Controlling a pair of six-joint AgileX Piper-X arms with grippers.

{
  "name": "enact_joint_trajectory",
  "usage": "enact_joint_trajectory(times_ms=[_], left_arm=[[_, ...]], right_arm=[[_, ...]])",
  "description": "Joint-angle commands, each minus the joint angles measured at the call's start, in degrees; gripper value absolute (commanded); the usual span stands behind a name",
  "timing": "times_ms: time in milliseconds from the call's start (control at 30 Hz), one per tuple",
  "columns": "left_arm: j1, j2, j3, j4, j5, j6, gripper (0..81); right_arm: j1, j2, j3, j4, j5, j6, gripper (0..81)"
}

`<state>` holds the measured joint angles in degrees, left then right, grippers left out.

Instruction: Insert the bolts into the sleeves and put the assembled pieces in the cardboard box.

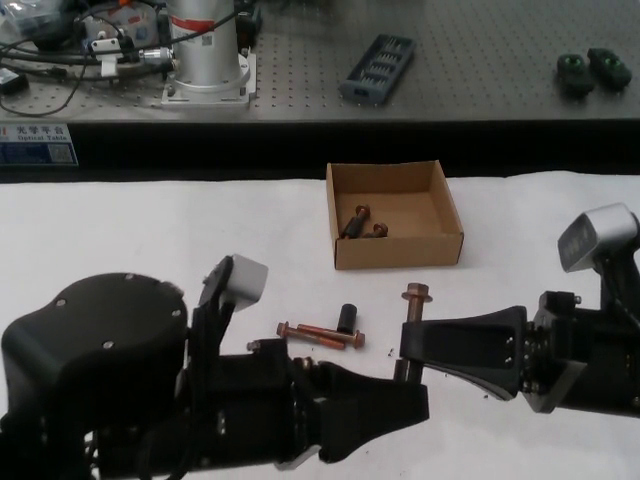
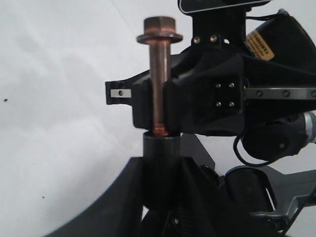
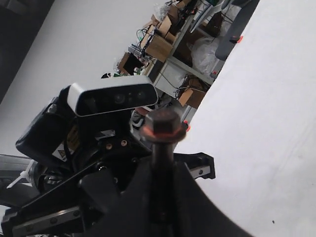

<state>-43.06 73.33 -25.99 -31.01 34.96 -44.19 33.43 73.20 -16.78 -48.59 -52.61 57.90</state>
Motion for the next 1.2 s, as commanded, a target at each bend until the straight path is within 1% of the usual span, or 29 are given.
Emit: enact_joint_trajectory(times_ms=[0,33,67,133,167,200,233,300,400,500,667,800,967,1067,1167], left_arm=[[0.37,0.53,-1.91,-2.22,-2.25,2.42,0.6],[0.37,0.53,-1.95,-2.22,-2.40,3.02,0.6],[0.37,0.53,-1.92,-2.22,-2.75,3.49,0.6],[0.37,0.53,-1.92,-2.22,-2.99,4.42,0.6],[0.37,0.53,-1.92,-2.22,-3.13,4.86,0.6],[0.37,0.53,-1.92,-2.37,-3.46,5.45,0.6],[0.37,0.53,-1.92,-2.74,-4.05,6.21,0.6],[0.37,0.53,-1.92,-4.03,-5.91,7.78,0.6],[0.37,0.53,-1.92,-8.07,-10.52,9.91,0.6],[0.37,0.78,-1.92,-13.97,-15.07,11.16,0.6],[0.37,1.65,-1.92,-19.47,-16.90,9.29,0.6],[0.37,1.64,-1.92,-22.92,-20.59,9.39,0.6],[0.37,1.64,-1.92,-21.52,-20.60,9.85,0.6],[0.92,1.78,-2.70,-14.29,-19.77,12.05,0.6],[2.77,3.57,-6.09,-6.15,-14.44,18.97,0.6]], right_arm=[[0.48,0.02,-0.16,-6.24,-6.25,-0.13,4.0],[0.11,-0.08,-0.16,-6.38,-6.25,0.21,10.1],[-0.35,-0.09,-0.30,-6.11,-6.25,1.19,18.0],[-1.28,-0.09,-0.30,-5.72,-6.25,4.07,36.7],[-1.75,-0.09,-0.30,-5.75,-6.25,5.63,43.9],[-2.07,-0.09,-0.30,-5.92,-6.25,6.88,47.1],[-2.15,-0.22,-0.30,-6.25,-6.25,7.41,46.8],[-2.20,-0.50,-0.30,-8.46,-6.25,8.68,43.3],[-2.32,-0.96,-1.21,-10.71,-6.25,11.85,39.4],[-2.29,-1.76,-3.00,-10.92,-5.42,13.71,39.1],[-2.40,-2.40,-7.06,-9.83,-4.48,14.49,39.1],[-2.61,-2.53,-7.47,-8.39,-4.76,14.49,39.1],[-3.37,-2.53,-7.26,-3.67,-5.23,11.58,38.3],[-4.18,-2.53,-7.26,3.15,-5.23,6.79,31.9],[-4.71,-2.53,-7.26,15.07,-4.85,1.51,23.7]])
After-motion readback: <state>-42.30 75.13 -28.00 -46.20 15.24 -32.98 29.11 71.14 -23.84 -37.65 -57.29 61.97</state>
